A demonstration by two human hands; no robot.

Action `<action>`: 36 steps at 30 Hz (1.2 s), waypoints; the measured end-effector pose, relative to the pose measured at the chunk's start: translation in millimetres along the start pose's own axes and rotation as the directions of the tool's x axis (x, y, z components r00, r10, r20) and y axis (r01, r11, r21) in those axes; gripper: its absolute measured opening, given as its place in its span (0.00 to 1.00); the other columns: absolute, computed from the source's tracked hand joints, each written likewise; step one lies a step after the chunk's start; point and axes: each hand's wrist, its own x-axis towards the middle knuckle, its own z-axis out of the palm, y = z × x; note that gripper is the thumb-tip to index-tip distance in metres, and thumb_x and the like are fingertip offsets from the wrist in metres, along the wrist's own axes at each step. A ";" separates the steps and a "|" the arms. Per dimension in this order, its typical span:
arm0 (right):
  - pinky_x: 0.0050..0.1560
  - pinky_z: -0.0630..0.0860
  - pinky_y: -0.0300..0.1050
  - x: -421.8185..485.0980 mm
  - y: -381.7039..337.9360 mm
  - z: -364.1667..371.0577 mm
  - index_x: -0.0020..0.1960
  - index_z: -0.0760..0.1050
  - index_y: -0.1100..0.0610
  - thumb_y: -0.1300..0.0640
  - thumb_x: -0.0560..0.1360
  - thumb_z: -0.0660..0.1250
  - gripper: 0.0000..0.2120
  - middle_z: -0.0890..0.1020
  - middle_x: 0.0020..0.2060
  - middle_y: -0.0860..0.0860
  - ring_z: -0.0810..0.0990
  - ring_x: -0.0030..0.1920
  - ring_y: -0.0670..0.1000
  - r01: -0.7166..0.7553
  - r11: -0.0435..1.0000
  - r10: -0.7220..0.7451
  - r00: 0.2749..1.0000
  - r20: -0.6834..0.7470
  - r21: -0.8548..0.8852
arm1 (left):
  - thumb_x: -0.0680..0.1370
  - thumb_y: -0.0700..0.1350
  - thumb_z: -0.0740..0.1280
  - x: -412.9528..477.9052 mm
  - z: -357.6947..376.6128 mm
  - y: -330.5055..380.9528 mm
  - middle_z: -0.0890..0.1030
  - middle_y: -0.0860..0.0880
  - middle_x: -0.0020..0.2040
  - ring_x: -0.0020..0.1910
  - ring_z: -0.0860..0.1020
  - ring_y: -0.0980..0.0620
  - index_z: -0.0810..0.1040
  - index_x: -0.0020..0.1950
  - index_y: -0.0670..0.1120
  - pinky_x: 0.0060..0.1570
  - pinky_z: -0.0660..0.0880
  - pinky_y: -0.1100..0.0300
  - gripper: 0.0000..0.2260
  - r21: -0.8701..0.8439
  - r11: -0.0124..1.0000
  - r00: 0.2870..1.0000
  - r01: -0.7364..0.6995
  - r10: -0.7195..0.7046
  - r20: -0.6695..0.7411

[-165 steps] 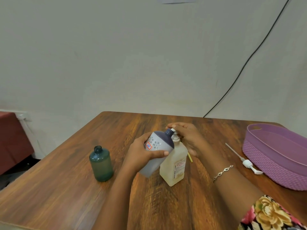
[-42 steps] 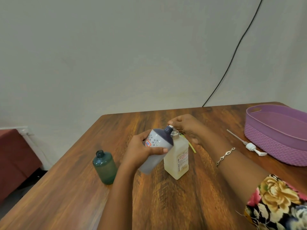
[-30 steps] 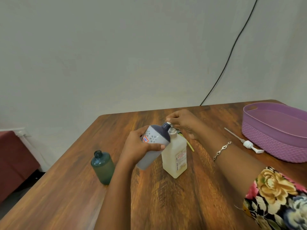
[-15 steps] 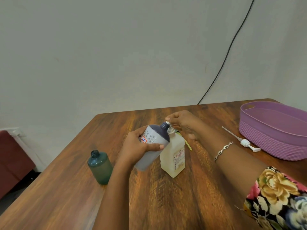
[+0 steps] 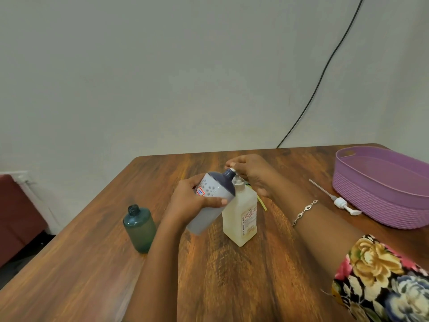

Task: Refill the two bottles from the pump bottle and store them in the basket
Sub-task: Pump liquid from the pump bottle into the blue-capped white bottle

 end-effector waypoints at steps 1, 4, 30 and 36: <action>0.56 0.76 0.48 -1.0 3.2 0.9 0.54 0.77 0.64 0.63 0.77 0.62 0.08 0.80 0.53 0.59 0.78 0.53 0.56 0.007 1.000 -0.007 1.000 0.004 0.003 | 0.64 0.43 0.77 -0.8 0.8 -2.2 0.80 0.54 0.39 0.37 0.78 0.56 0.77 0.43 0.53 0.31 0.72 0.67 0.14 -0.020 1.000 1.000 0.010 -0.010 0.006; 0.51 0.76 0.47 -1.7 8.0 -1.2 0.52 0.77 0.64 0.62 0.78 0.62 0.08 0.80 0.46 0.57 0.78 0.47 0.53 -0.012 1.000 0.011 0.999 0.042 0.027 | 0.65 0.43 0.77 -3.2 3.5 -5.7 0.81 0.53 0.42 0.41 0.79 0.54 0.78 0.49 0.52 0.35 0.75 0.64 0.16 -0.017 1.000 1.000 0.006 -0.006 0.020; 0.39 0.77 0.40 -6.4 -3.6 -8.7 0.54 0.76 0.66 0.64 0.76 0.63 0.09 0.80 0.44 0.58 0.78 0.41 0.51 -0.095 0.974 0.074 0.991 0.110 0.208 | 0.65 0.45 0.78 1.2 -2.0 6.3 0.76 0.57 0.40 0.39 0.75 0.58 0.74 0.48 0.55 0.37 0.72 0.61 0.18 0.065 0.998 1.000 -0.007 0.008 -0.022; 0.41 0.78 0.45 -3.4 3.4 -2.1 0.49 0.77 0.63 0.64 0.76 0.64 0.05 0.80 0.45 0.59 0.80 0.43 0.53 -0.113 0.983 0.105 0.993 0.058 0.145 | 0.64 0.44 0.78 -0.7 1.7 -2.6 0.79 0.55 0.42 0.42 0.77 0.54 0.76 0.50 0.53 0.39 0.74 0.59 0.18 0.044 0.999 1.000 0.024 -0.024 0.000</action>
